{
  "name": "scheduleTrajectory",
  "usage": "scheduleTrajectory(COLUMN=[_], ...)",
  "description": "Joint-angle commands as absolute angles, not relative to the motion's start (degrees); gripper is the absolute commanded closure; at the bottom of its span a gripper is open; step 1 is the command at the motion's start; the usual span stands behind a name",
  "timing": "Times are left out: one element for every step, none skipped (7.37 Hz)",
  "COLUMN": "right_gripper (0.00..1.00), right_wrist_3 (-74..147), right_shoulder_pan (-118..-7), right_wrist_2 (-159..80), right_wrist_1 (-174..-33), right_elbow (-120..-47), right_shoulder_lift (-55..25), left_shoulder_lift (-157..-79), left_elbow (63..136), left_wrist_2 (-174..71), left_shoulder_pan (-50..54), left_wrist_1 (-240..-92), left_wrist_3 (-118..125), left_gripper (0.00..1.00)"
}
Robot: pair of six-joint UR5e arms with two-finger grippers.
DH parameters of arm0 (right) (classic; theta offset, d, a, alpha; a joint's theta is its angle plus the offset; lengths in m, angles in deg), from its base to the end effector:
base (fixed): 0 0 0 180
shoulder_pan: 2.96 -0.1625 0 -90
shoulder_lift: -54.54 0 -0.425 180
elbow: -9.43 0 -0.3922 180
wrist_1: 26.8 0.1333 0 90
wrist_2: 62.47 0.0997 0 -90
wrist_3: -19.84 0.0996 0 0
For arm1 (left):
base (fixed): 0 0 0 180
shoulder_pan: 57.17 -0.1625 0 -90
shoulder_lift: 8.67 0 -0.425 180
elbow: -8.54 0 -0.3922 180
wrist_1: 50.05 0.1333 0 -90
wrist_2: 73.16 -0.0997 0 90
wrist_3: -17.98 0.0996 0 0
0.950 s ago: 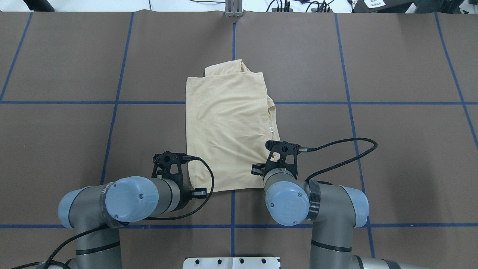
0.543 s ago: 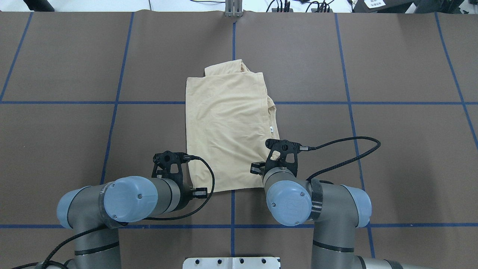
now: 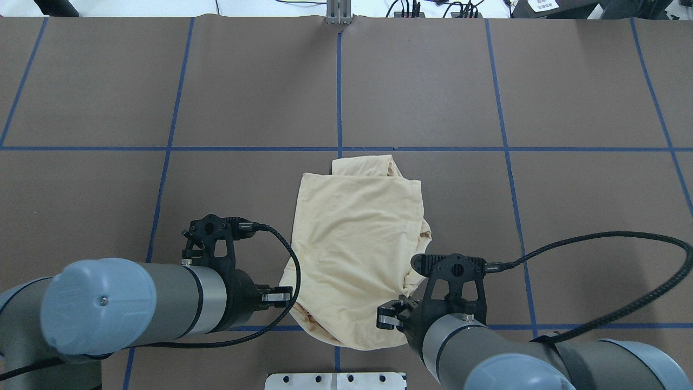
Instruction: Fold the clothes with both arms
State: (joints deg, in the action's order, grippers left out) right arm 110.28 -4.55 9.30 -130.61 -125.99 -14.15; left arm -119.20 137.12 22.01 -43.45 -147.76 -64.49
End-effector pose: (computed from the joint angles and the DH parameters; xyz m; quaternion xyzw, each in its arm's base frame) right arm -0.4402 -0.1767 0.1756 0.1462 -0.4385 0.0862 0.8826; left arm 0.4376 -0.2348 0.1713 0.0644 0.5476 -0.0202 0.8340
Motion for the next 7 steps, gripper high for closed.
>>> scheduleTrajectory(right_gripper=[1.00, 1.00, 1.00, 1.00, 1.00, 1.00, 1.00], right_wrist_3=[110.1, 109.5, 109.0, 107.8, 107.2, 106.5, 104.5], right_shoulder_pan=[-5.7, -9.0, -11.0, -12.2, -13.2, -15.2, -16.8], right_wrist_2=[9.1, 9.3, 9.3, 9.2, 9.2, 9.2, 9.2], right_wrist_1=[-133.1, -132.9, -132.9, -132.9, -132.9, -132.8, -131.4], right_elbow=[-124.8, -120.4, -118.9, -118.1, -116.2, -114.4, -112.2], right_shoulder_lift=[-13.7, -13.5, -13.4, -13.5, -13.4, -12.4, -11.2], left_shoulder_lift=[-120.1, -122.0, -123.9, -125.4, -127.0, -128.9, -130.8], left_elbow=[138.3, 134.9, 132.1, 130.4, 128.5, 126.2, 123.4], left_wrist_2=[22.2, 22.1, 22.1, 22.1, 21.9, 21.9, 21.9], left_shoulder_pan=[-44.4, -43.5, -40.9, -39.6, -38.3, -36.4, -34.4], left_wrist_1=[-143.0, -143.0, -143.1, -143.1, -143.1, -143.1, -143.2], left_wrist_3=[-64.7, -64.5, -63.9, -63.9, -63.8, -62.6, -61.1], left_gripper=[1.00, 1.00, 1.00, 1.00, 1.00, 1.00, 1.00])
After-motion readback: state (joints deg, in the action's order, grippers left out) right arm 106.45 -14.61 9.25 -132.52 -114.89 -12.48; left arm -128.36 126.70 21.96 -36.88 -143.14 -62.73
